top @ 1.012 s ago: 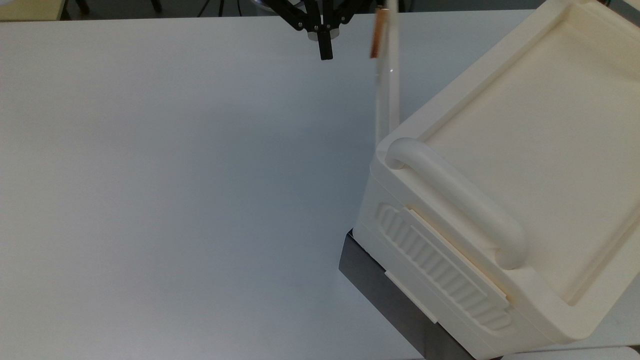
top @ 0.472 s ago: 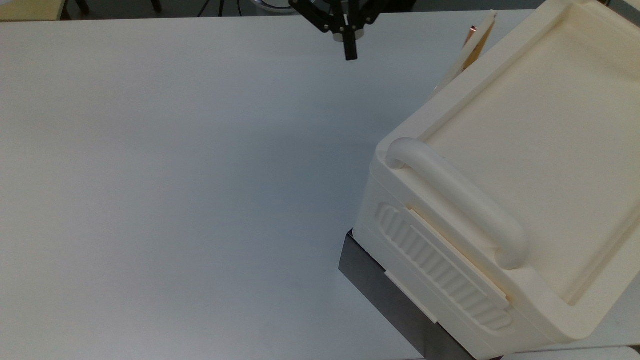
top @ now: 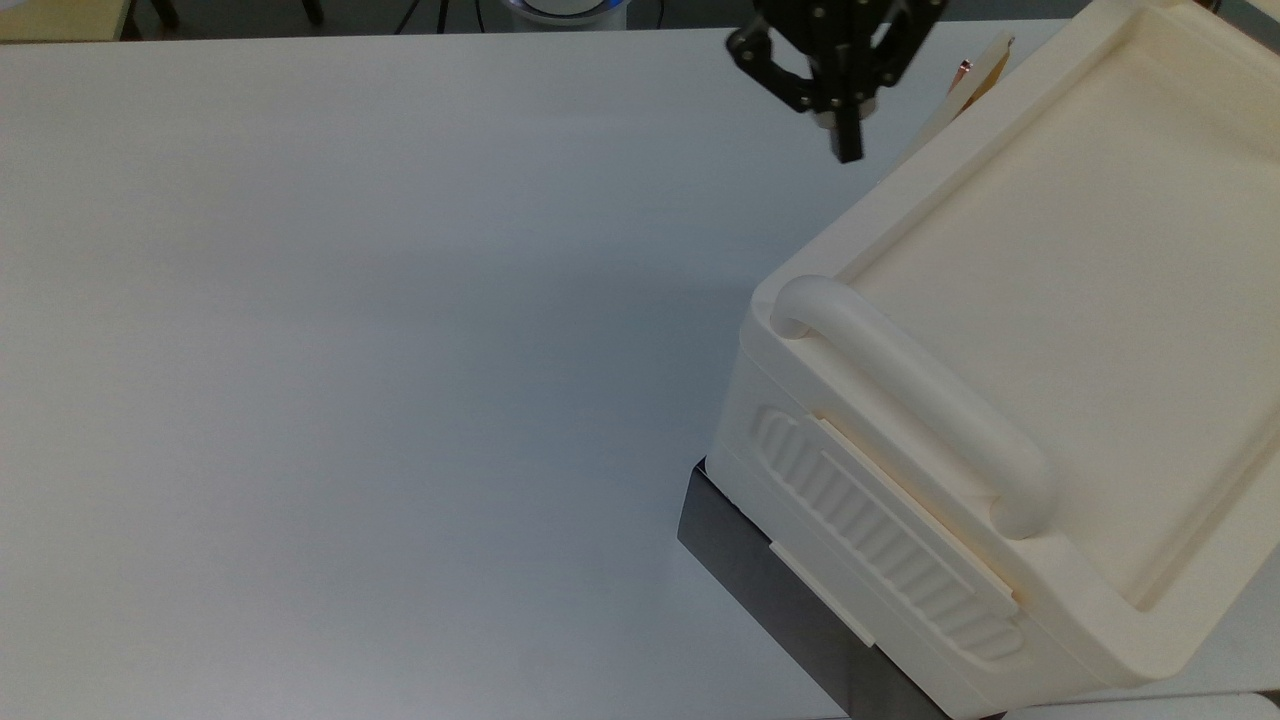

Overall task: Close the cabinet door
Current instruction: 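Press the door flush against the cabinet front with the gripper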

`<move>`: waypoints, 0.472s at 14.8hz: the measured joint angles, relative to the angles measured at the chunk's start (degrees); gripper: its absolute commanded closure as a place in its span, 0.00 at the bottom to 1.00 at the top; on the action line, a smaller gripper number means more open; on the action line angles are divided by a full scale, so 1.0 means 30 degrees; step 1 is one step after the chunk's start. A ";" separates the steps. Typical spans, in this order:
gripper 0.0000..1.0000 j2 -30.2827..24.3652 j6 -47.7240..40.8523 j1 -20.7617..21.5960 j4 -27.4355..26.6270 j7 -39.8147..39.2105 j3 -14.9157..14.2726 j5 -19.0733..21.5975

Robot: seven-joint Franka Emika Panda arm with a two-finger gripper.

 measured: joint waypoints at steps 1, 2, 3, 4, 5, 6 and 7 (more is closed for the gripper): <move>1.00 0.0148 0.0610 0.0213 -0.0005 0.0000 0.0002 0.0000; 1.00 0.0321 0.1274 0.0407 -0.0007 0.0000 0.0003 0.0000; 1.00 0.0402 0.1592 0.0443 -0.0005 -0.0001 0.0001 0.0000; 1.00 0.0425 0.1729 0.0434 -0.0004 -0.0002 0.0000 0.0000; 1.00 0.0425 0.1746 0.0415 -0.0002 -0.0004 0.0000 0.0080; 1.00 0.0429 0.1746 0.0393 -0.0002 -0.0009 0.0000 0.0137; 1.00 0.0457 0.1746 0.0377 -0.0003 -0.0018 0.0000 0.0162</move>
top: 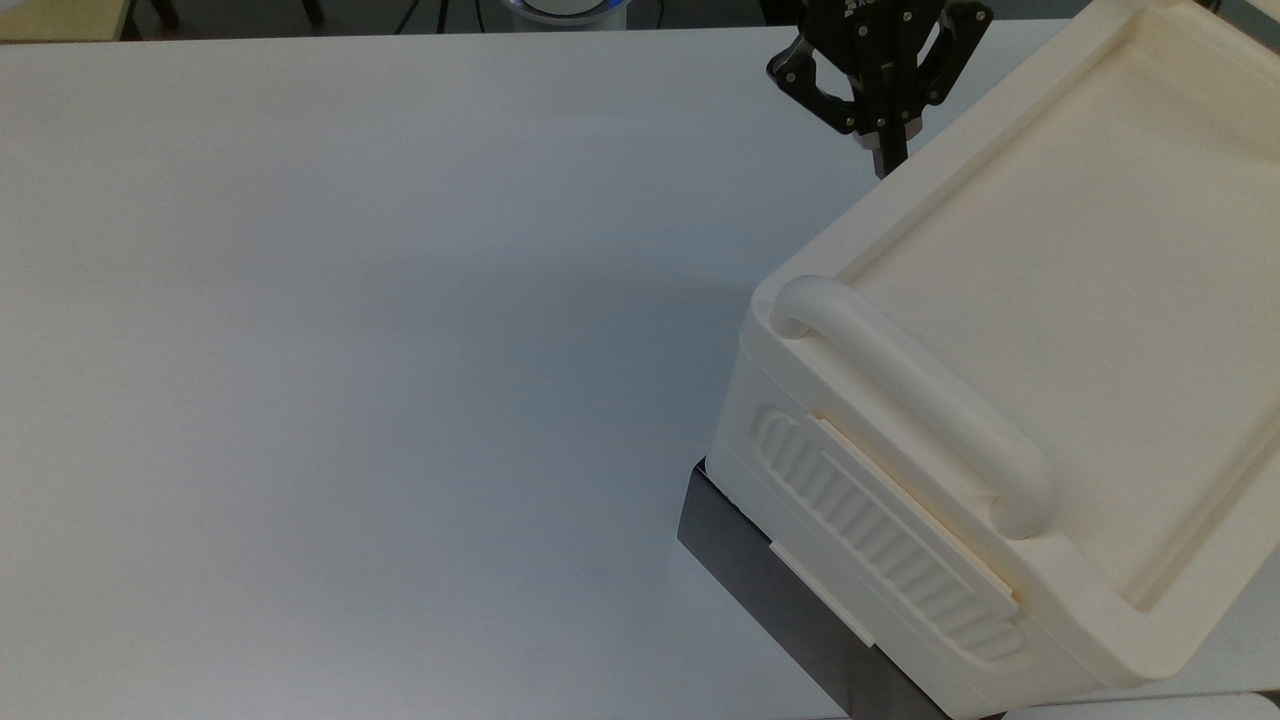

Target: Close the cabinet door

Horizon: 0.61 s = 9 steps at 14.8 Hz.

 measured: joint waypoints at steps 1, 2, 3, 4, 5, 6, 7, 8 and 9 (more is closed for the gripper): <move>1.00 0.0032 0.0004 0.0001 0.0000 -0.0059 0.0000 0.0002; 1.00 0.0063 0.0155 0.0005 -0.0002 -0.0225 0.0000 0.0030; 1.00 0.0100 0.0566 0.0011 -0.0004 -0.0335 0.0000 0.0084; 1.00 0.0149 0.1027 0.0024 -0.0012 -0.0390 0.0000 0.0144; 1.00 0.0177 0.1195 0.0036 -0.0038 -0.0427 0.0000 0.0161; 1.00 0.0171 0.1199 0.0035 -0.0043 -0.0460 0.0000 0.0162; 1.00 0.0172 0.1200 0.0035 -0.0043 -0.0529 0.0000 0.0163; 1.00 0.0172 0.1200 0.0029 -0.0044 -0.0605 0.0000 0.0168; 1.00 0.0170 0.1192 0.0026 -0.0048 -0.0694 0.0000 0.0169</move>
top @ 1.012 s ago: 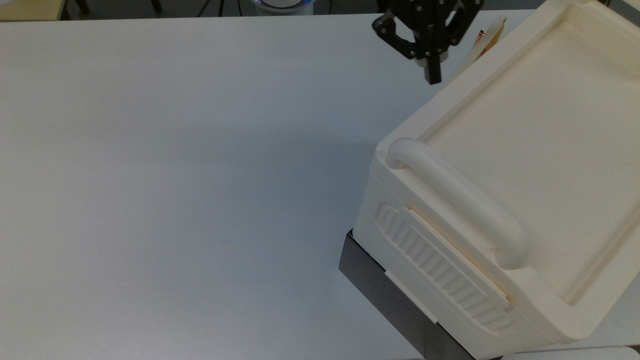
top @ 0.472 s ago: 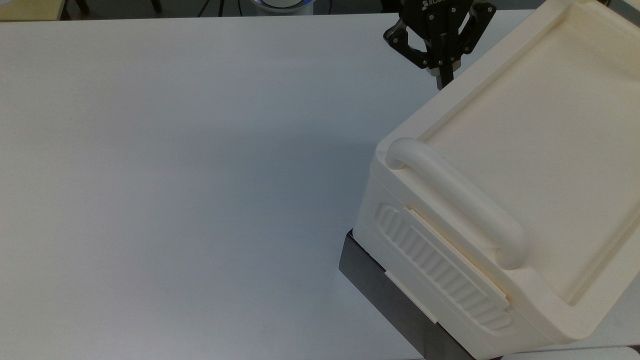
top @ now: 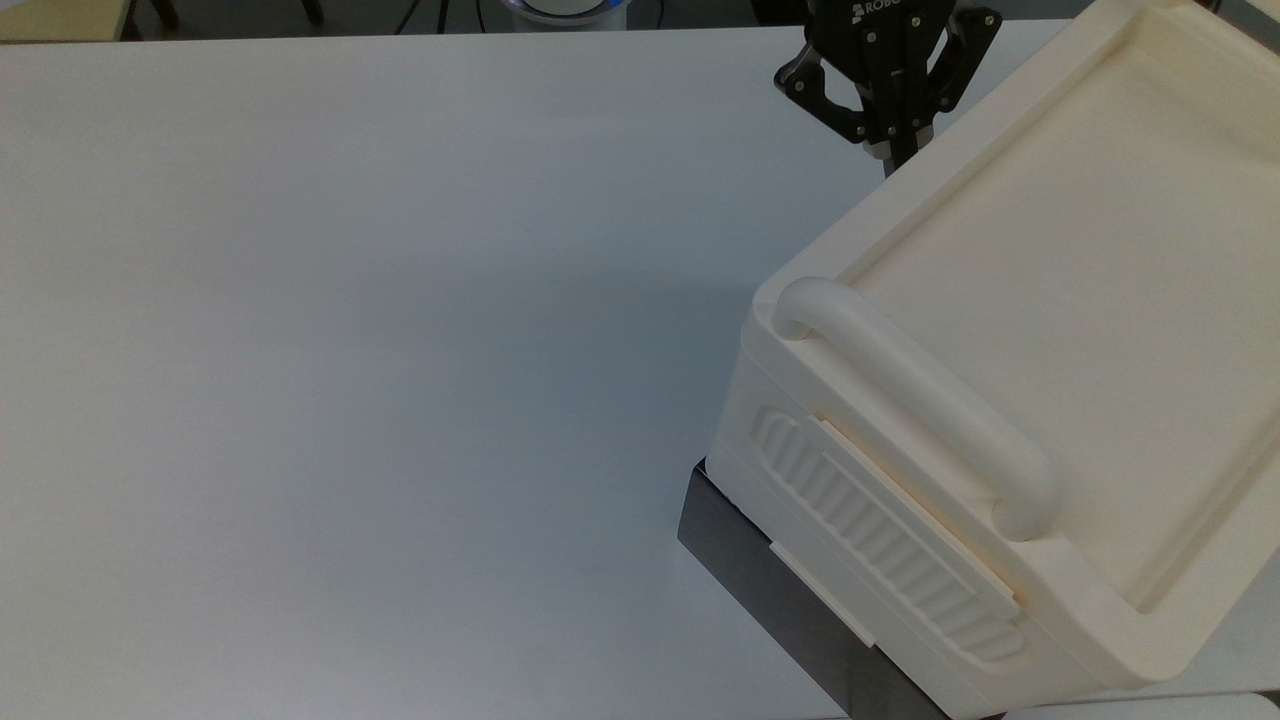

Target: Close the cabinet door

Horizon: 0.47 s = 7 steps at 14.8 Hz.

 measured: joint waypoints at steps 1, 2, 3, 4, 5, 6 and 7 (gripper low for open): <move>1.00 -0.0008 -0.0203 -0.0022 -0.0009 -0.0208 -0.0003 -0.0001; 1.00 -0.0003 -0.1246 -0.0073 -0.0032 -0.0784 -0.0077 -0.0002; 1.00 -0.0017 -0.2279 -0.0121 -0.0051 -0.1161 -0.0197 -0.0018; 1.00 -0.0059 -0.4055 -0.0374 -0.0083 -0.1635 -0.0427 -0.0101; 1.00 -0.0092 -0.5010 -0.0617 -0.0104 -0.1904 -0.0603 -0.0320; 1.00 -0.0160 -0.5925 -0.0834 -0.0149 -0.2048 -0.0855 -0.0690; 1.00 -0.0255 -0.6750 -0.1024 -0.0212 -0.2151 -0.1157 -0.1081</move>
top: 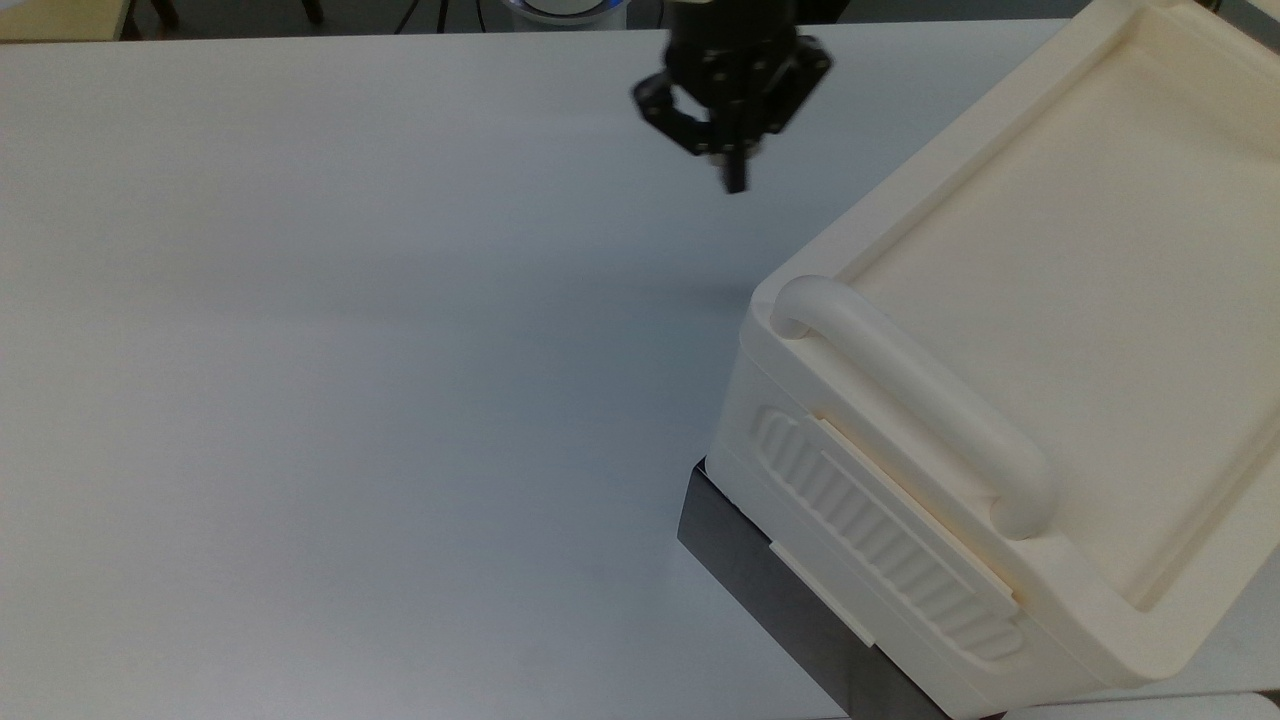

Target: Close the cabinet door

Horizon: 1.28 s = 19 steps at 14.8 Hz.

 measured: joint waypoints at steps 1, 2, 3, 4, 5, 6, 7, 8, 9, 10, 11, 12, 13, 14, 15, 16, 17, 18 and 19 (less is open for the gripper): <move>1.00 -0.0128 -0.0837 -0.0148 -0.0065 -0.0010 -0.0325 -0.0350; 1.00 -0.0311 -0.1791 -0.0276 -0.0159 -0.0010 -0.0674 -0.0710; 1.00 -0.0520 -0.2740 -0.0424 -0.0249 -0.0014 -0.1003 -0.1118; 1.00 -0.0761 -0.3688 -0.0609 -0.0322 -0.0022 -0.1251 -0.1668; 1.00 -0.0981 -0.4576 -0.0805 -0.0396 -0.0040 -0.1377 -0.2325; 1.00 -0.1185 -0.5377 -0.0951 -0.0472 -0.0046 -0.1455 -0.2930; 1.00 -0.1336 -0.5928 -0.1084 -0.0537 -0.0046 -0.1481 -0.3310; 1.00 -0.1447 -0.6250 -0.1246 -0.0601 -0.0046 -0.1501 -0.3511; 1.00 -0.1558 -0.6341 -0.1498 -0.0714 -0.0045 -0.1515 -0.3557; 0.99 -0.1649 -0.6342 -0.1773 -0.0828 -0.0045 -0.1524 -0.3552; 0.99 -0.1730 -0.6343 -0.2052 -0.0939 -0.0045 -0.1529 -0.3435; 0.93 -0.1785 -0.6343 -0.2302 -0.1012 -0.0002 -0.1531 -0.3192; 0.86 -0.1818 -0.6343 -0.2523 -0.1052 0.0110 -0.1528 -0.2927; 0.66 -0.1843 -0.6343 -0.2714 -0.1085 0.0256 -0.1526 -0.2718; 0.52 -0.1868 -0.6343 -0.2891 -0.1121 0.0364 -0.1523 -0.2571; 0.27 -0.1881 -0.6343 -0.2926 -0.1140 0.0377 -0.1522 -0.2543; 0.00 -0.1885 -0.6343 -0.2931 -0.1165 0.0424 -0.1521 -0.2540; 0.00 -0.1885 -0.6343 -0.2932 -0.1195 0.0470 -0.1521 -0.2540; 0.00 -0.1884 -0.6343 -0.2933 -0.1245 0.0505 -0.1521 -0.2540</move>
